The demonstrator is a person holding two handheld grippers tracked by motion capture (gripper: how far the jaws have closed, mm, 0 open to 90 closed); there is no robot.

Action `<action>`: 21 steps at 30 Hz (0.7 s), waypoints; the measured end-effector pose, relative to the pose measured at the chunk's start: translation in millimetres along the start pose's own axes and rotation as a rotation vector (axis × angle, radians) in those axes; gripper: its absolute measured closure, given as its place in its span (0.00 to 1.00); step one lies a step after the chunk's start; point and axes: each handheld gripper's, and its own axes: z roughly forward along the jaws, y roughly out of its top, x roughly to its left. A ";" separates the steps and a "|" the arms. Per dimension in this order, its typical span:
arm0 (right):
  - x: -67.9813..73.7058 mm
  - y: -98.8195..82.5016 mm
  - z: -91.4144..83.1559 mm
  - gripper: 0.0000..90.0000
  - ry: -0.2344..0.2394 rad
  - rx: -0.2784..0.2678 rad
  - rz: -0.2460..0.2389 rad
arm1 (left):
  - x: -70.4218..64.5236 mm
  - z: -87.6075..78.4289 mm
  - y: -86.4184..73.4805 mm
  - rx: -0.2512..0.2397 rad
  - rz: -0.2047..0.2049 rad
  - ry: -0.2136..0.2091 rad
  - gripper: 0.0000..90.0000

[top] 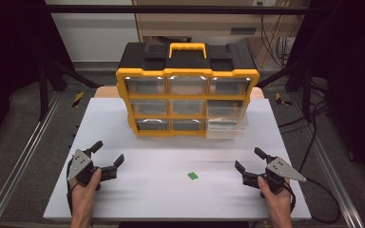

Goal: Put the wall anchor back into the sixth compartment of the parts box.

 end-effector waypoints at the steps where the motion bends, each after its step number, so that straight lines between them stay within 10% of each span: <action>1: 0.6 0.2 0.5 0.12 0.005 0.004 -0.002 | -0.9 0.3 0.5 -0.004 0.000 -0.002 0.01; 21: 53.0 22.6 32.7 0.07 0.045 0.220 -0.098 | -3.3 6.3 2.7 0.020 0.020 -0.030 0.01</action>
